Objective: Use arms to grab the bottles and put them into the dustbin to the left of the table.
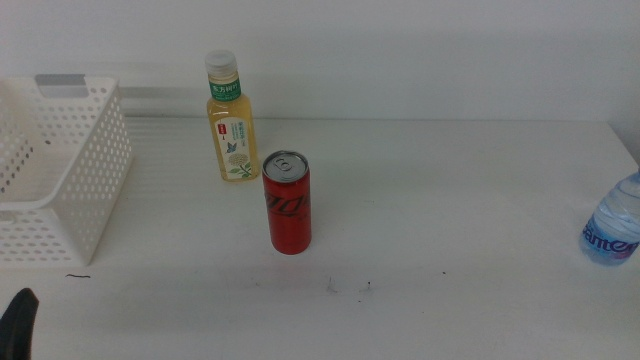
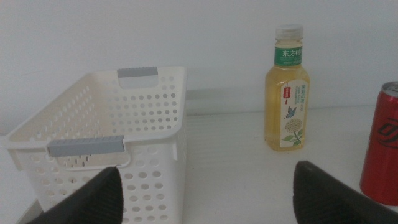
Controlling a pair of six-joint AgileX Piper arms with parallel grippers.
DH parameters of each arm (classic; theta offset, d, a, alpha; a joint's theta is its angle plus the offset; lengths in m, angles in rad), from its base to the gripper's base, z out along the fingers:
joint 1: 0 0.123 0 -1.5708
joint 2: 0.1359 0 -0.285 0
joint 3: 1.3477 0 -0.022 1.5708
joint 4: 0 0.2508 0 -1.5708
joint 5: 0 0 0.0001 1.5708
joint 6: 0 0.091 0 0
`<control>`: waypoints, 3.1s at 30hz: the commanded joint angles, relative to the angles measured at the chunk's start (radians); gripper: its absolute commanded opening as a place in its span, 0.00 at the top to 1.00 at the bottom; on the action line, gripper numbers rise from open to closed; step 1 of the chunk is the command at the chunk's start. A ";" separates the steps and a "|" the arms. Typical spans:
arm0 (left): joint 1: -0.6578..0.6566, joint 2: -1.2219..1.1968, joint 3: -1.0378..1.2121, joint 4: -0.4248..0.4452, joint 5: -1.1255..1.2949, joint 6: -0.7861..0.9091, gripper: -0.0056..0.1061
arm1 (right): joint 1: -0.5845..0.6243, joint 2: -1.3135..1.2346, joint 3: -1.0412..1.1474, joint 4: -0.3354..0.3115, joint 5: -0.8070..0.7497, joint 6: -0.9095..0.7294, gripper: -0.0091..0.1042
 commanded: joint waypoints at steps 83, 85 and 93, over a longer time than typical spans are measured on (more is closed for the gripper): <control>-0.498 2.005 -0.635 0.157 -1.258 -0.228 0.11 | -0.009 -0.004 0.003 -0.009 -0.007 -0.004 0.18; -0.498 2.027 -0.656 0.157 -1.253 -0.232 0.11 | -0.009 -0.004 0.003 -0.009 -0.007 -0.004 0.18; -0.498 2.084 -0.709 0.155 -1.248 -0.233 0.12 | -0.009 -0.004 0.003 -0.009 -0.007 -0.004 0.18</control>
